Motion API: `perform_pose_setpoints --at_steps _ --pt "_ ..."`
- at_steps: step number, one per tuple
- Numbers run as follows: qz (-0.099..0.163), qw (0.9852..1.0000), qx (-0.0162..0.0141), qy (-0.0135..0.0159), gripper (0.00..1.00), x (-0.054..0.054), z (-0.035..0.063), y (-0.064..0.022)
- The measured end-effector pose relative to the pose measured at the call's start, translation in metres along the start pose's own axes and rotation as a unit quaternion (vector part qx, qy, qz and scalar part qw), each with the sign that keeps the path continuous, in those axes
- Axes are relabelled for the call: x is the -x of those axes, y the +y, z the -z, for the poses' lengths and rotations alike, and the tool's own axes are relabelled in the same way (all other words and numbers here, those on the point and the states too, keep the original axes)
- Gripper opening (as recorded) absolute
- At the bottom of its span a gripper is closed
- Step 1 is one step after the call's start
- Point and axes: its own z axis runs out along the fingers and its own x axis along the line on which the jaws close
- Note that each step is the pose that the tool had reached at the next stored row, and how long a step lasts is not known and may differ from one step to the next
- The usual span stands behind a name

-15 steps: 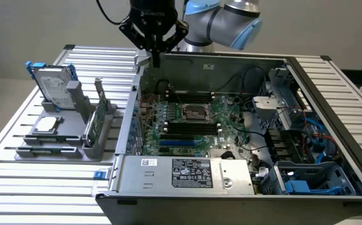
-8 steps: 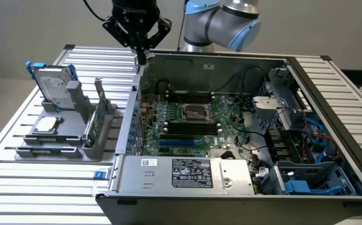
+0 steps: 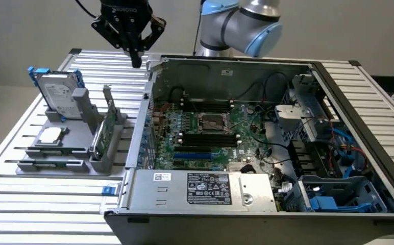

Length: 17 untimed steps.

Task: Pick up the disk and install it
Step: 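Reach for the disk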

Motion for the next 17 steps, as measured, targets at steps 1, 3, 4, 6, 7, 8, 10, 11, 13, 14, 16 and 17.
perform_pose_setpoints --at_steps 1,3,4,6,7,8,10,11,13,14,16,17 --pt "0.000 1.0000 0.0000 0.0000 0.11 -0.005 -0.0002 0.0008" --pt "0.000 1.0000 -0.0001 0.0000 0.11 -0.014 -0.0004 0.0025" --pt "0.000 1.0000 -0.0002 0.0000 0.11 -0.018 -0.0005 0.0035" --pt "0.000 1.0000 -0.0004 0.0000 0.11 -0.028 -0.0009 0.0058" --pt "0.000 1.0000 -0.0005 -0.0001 0.11 -0.032 -0.0011 0.0070" --pt "0.000 1.0000 -0.0006 0.0000 0.11 -0.037 -0.0013 0.0082" --pt "0.000 1.0000 -0.0008 0.0001 0.11 -0.046 -0.0015 0.0106" --pt "0.000 1.0000 -0.0008 0.0001 0.11 -0.051 -0.0017 0.0118" --pt "0.000 1.0000 -0.0009 0.0001 0.11 -0.060 -0.0020 0.0142" --pt "0.000 1.0000 -0.0010 0.0001 0.11 -0.065 -0.0022 0.0154" --pt "0.000 1.0000 -0.0011 0.0002 0.11 -0.074 -0.0024 0.0176" --pt "0.000 1.0000 -0.0011 0.0003 0.11 -0.079 -0.0025 0.0188"
